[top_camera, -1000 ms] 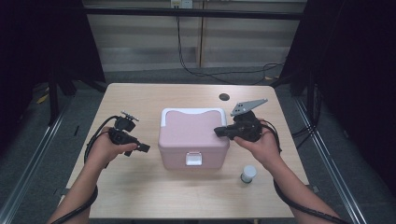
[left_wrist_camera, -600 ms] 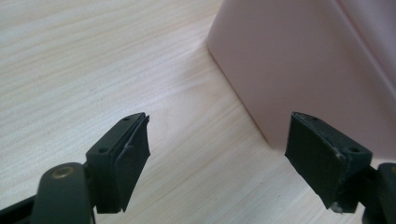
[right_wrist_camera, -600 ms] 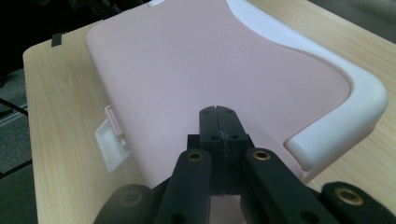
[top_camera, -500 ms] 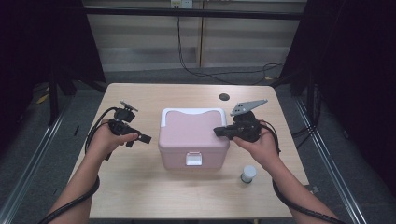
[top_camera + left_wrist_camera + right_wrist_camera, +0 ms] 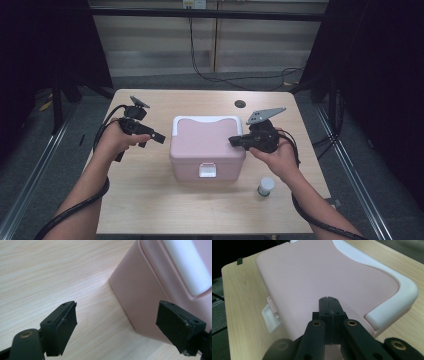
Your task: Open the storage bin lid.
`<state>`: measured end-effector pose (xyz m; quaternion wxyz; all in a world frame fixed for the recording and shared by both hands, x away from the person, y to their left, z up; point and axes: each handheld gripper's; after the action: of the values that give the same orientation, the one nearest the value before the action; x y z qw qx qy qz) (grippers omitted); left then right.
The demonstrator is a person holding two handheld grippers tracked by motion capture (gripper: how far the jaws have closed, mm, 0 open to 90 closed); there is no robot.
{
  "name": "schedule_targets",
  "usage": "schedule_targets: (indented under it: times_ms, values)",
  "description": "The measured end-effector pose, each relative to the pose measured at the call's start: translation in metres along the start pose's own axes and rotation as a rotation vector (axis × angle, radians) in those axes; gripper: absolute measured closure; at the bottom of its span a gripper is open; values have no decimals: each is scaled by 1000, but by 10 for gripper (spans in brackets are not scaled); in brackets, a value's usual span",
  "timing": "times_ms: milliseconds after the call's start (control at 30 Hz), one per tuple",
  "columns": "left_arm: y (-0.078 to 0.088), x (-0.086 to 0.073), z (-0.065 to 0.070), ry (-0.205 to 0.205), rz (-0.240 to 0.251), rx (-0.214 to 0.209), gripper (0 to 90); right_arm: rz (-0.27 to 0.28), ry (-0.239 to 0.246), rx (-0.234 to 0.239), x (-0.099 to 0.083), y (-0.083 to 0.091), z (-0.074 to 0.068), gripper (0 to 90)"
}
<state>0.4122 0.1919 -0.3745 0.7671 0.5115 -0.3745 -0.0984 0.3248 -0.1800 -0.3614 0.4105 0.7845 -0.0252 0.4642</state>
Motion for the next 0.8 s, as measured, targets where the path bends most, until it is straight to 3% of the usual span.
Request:
schedule_targets:
  times_ms: [333,433,467,600,800]
  values:
    - [7,21,4,31,-10,-26,180,2,-2,-9,0,0,-1,900]
    - [8,27,6,28,-3,-8,180,3,-11,-9,-1,0,-1,900]
    - [9,29,6,30,2,-23,180,3,-11,-8,0,0,-1,900]
    - [11,35,9,43,-6,8,180,6,-9,-15,-1,0,-2,900]
    - [11,45,15,58,6,-8,180,12,-20,-14,-2,0,-2,900]
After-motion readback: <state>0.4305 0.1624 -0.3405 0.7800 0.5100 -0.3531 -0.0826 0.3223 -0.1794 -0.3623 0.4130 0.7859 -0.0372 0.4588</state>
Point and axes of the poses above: each handheld gripper's, and its own axes: y roughly backward along the jaws, x roughly out of its top, z roughly to its right, and after that the axes turned 10 degrees about -y, right-handed
